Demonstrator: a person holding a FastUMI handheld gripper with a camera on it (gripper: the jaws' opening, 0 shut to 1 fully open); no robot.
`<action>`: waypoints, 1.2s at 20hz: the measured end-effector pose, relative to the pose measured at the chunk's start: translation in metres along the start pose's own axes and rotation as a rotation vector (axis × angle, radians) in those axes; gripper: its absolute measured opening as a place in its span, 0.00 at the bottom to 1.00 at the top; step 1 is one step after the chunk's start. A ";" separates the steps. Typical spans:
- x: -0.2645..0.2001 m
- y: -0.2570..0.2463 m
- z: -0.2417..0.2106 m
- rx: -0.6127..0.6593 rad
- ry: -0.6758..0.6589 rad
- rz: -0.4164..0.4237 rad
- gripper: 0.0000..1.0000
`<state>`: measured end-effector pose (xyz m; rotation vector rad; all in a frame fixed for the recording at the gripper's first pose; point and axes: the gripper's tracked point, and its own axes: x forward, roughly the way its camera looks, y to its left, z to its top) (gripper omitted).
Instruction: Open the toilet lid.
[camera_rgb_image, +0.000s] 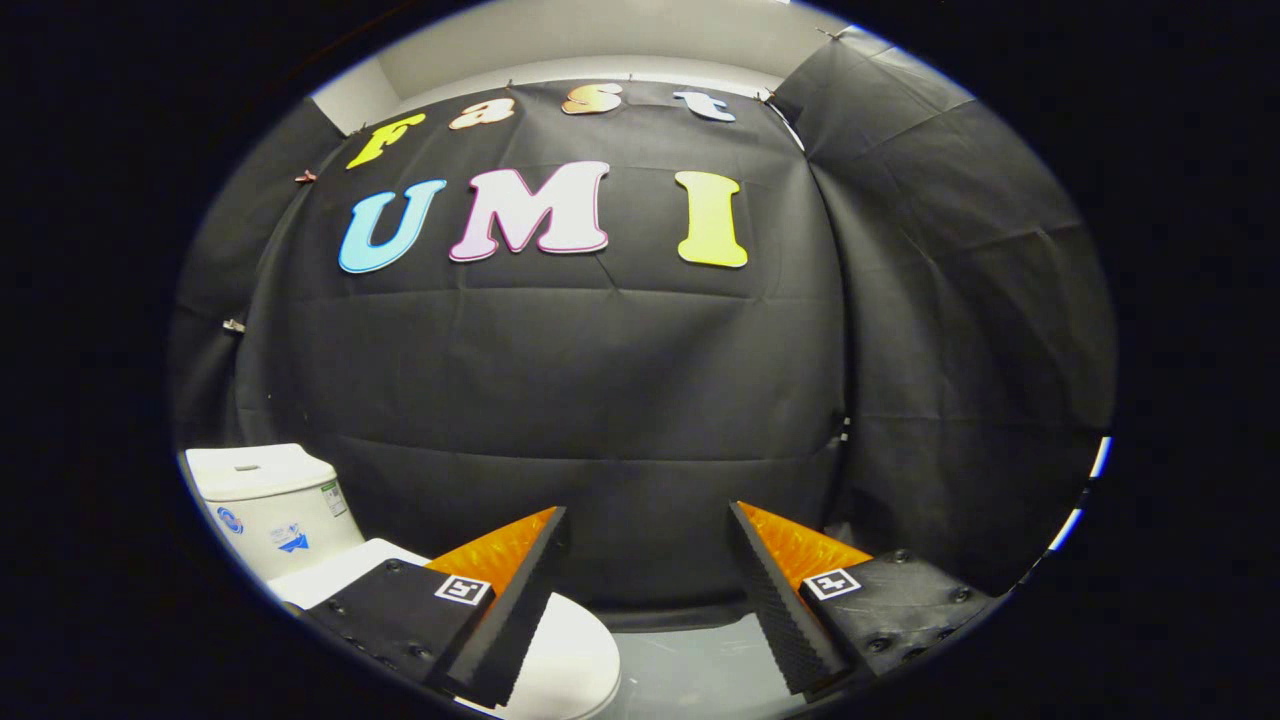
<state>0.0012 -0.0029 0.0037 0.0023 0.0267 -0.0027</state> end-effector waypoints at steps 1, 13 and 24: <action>-0.002 -0.001 0.005 0.021 0.007 0.001 0.97; -0.040 0.012 0.030 0.012 0.004 -0.001 0.98; -0.108 0.010 -0.094 0.104 0.207 -0.011 0.98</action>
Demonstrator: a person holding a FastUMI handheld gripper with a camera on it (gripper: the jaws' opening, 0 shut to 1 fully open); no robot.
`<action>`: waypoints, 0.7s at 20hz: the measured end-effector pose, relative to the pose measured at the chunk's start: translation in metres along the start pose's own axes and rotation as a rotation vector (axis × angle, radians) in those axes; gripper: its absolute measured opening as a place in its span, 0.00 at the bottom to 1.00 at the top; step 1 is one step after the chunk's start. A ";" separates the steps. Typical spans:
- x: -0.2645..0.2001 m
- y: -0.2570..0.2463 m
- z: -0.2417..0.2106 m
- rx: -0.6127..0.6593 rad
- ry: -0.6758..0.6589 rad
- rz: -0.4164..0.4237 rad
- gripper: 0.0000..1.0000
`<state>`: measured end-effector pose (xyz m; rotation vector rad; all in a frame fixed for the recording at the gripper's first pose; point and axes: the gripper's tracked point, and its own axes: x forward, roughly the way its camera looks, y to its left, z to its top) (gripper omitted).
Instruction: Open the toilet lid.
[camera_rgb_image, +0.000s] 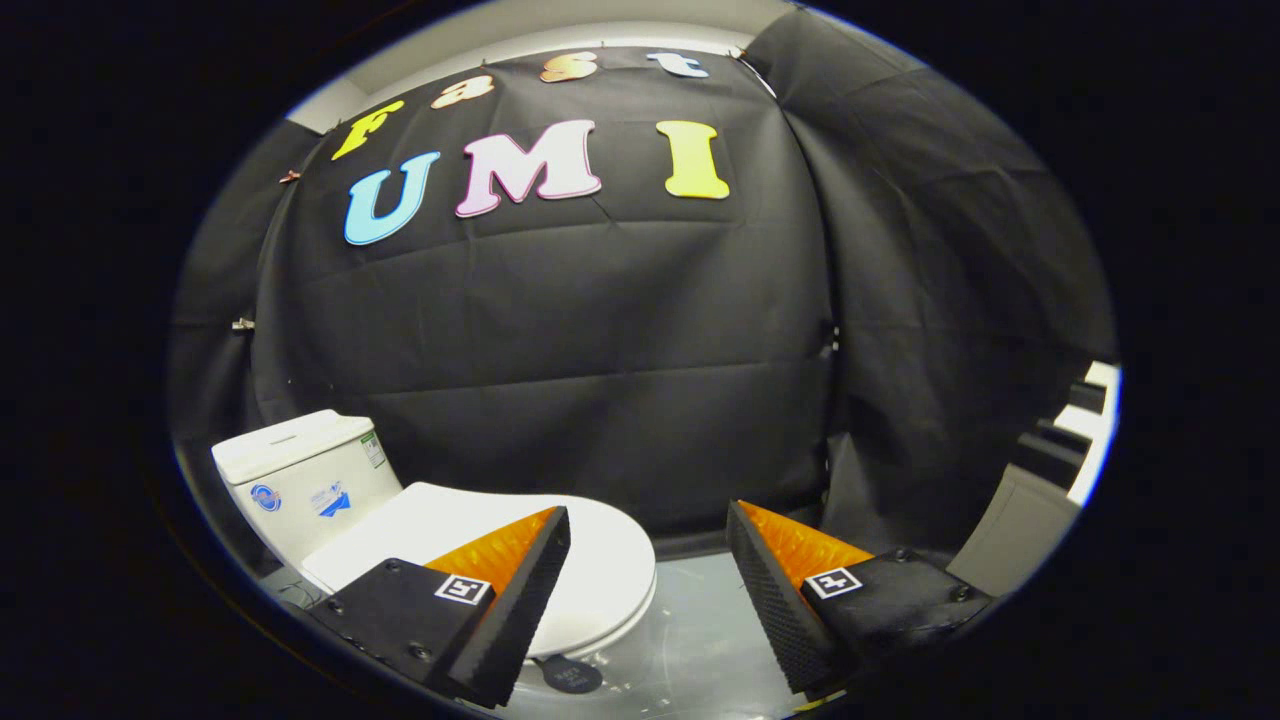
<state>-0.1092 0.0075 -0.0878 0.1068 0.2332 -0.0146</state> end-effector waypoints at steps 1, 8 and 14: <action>-0.002 -0.004 -0.009 0.025 0.012 0.002 0.98; -0.006 -0.020 -0.075 0.108 0.124 -0.027 0.99; -0.016 0.009 -0.137 0.435 0.328 0.058 0.96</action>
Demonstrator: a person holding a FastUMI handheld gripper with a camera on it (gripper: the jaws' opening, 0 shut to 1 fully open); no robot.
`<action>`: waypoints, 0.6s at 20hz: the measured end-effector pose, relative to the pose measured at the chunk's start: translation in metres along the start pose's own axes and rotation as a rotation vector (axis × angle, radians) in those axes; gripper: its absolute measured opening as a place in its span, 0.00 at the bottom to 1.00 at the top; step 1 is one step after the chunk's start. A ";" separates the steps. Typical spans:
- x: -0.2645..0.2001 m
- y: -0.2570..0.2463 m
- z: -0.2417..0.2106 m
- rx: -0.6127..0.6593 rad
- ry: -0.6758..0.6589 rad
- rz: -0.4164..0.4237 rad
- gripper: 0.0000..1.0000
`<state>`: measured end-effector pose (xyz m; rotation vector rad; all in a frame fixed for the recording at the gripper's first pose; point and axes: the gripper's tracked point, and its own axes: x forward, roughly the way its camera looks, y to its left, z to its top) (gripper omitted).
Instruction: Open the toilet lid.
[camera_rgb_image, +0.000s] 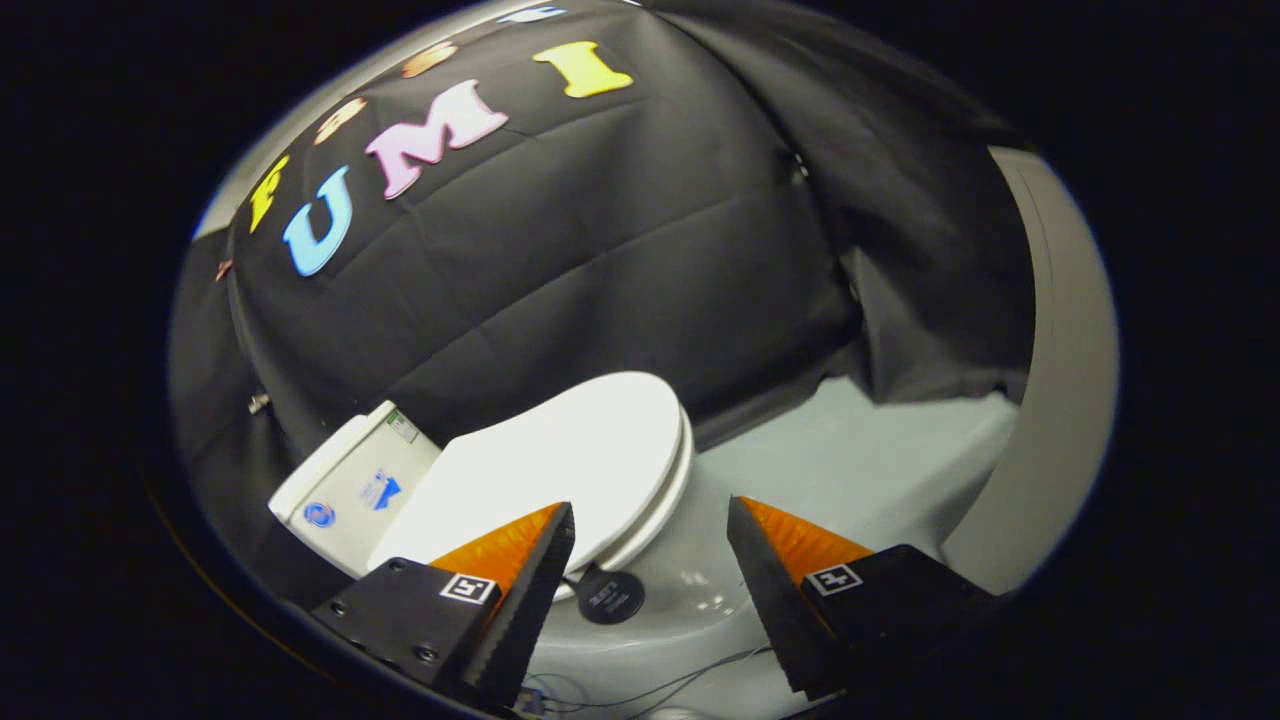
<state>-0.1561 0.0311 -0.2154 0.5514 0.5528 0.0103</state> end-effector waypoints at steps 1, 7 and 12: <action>0.003 -0.004 -0.013 0.074 0.040 -0.006 0.96; 0.008 -0.009 -0.050 0.450 0.188 0.063 0.50; 0.008 -0.004 -0.054 0.636 0.224 0.101 0.38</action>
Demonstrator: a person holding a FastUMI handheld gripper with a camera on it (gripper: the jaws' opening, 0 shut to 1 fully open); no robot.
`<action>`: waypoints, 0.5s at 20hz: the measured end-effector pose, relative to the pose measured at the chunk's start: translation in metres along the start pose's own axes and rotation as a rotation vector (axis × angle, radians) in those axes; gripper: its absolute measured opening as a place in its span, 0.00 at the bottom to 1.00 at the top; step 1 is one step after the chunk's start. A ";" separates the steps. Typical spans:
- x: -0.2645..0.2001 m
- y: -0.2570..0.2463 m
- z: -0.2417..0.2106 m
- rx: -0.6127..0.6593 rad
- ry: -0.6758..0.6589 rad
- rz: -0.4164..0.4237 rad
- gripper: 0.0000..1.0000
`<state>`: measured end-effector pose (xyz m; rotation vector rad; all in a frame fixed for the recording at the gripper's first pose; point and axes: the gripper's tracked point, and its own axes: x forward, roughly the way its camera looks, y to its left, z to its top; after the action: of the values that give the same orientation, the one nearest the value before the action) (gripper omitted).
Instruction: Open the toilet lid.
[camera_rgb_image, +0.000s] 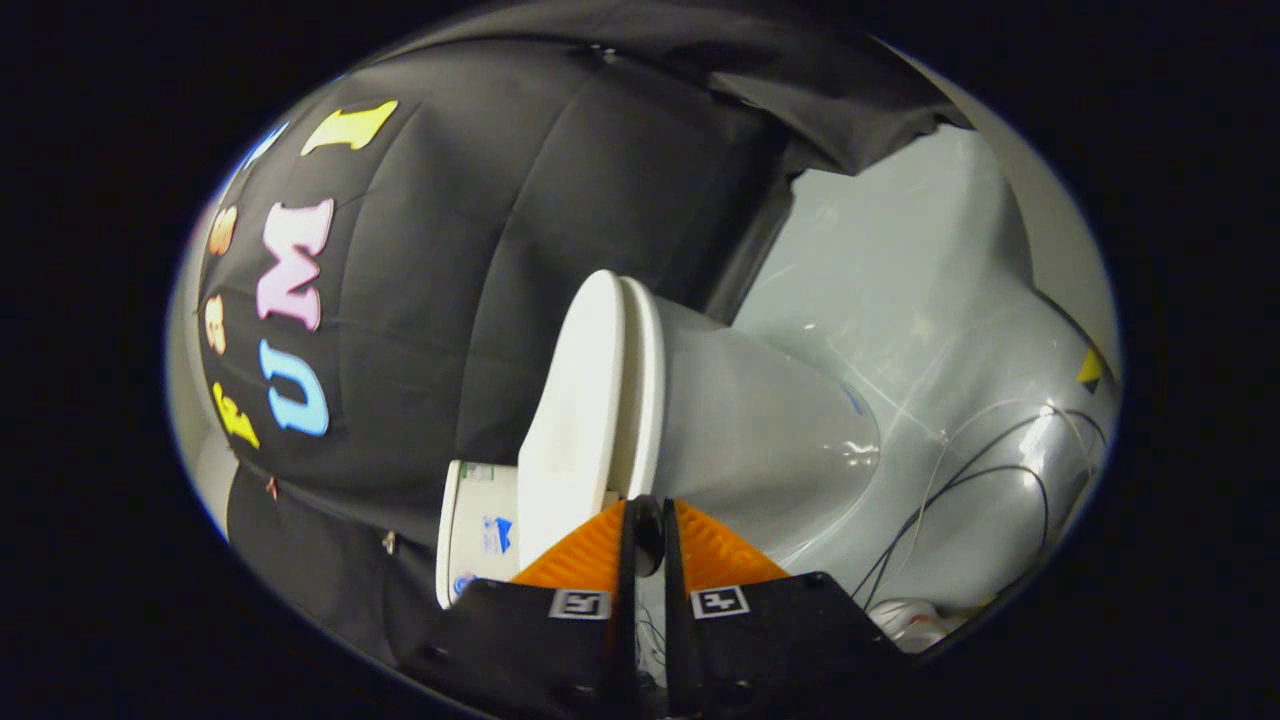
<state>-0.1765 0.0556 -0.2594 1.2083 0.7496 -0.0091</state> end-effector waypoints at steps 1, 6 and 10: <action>-0.001 -0.002 -0.004 0.012 0.016 0.009 0.26; 0.004 -0.002 -0.007 0.065 0.030 0.020 0.13; 0.004 -0.004 -0.009 0.122 0.038 0.028 0.13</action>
<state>-0.1796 0.0634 -0.2664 1.3378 0.7746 -0.0090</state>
